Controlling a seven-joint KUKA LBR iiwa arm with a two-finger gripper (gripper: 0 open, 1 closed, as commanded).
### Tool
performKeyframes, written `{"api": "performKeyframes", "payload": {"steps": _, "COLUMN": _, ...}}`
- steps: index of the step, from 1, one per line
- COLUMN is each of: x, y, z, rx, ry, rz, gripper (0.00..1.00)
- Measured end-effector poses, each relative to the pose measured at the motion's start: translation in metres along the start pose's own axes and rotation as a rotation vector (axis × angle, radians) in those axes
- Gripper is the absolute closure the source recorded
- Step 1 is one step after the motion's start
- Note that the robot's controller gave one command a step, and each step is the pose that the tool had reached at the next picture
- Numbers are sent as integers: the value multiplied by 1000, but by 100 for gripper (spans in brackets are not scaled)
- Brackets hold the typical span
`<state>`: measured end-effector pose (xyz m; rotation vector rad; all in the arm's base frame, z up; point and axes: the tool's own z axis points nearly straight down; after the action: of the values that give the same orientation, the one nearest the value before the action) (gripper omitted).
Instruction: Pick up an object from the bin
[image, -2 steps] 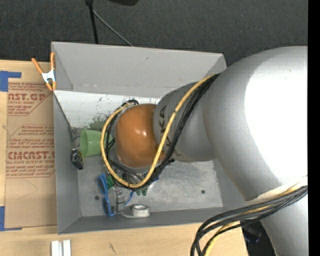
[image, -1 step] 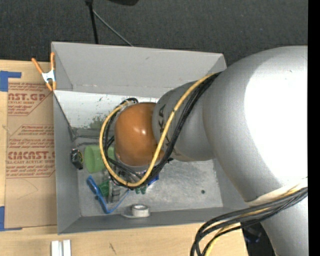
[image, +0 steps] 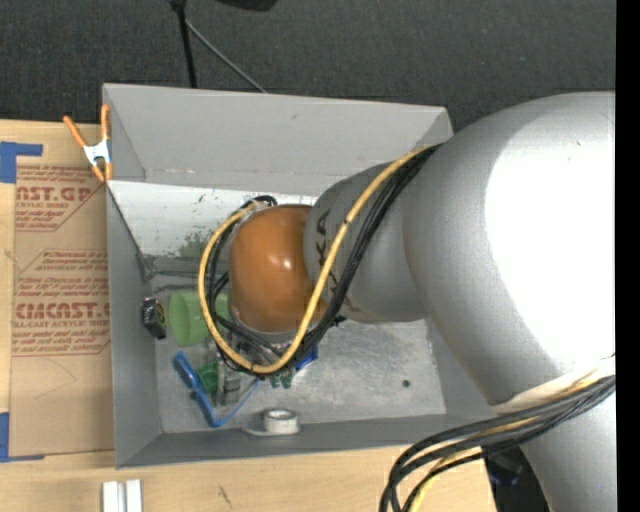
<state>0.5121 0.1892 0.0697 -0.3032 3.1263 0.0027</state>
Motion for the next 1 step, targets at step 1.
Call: {"api": "performKeyframes", "payload": {"steps": 1, "x": -17, "y": 2, "z": -46, "rx": 1, "ry": -5, "rz": -191, "gripper": 100}}
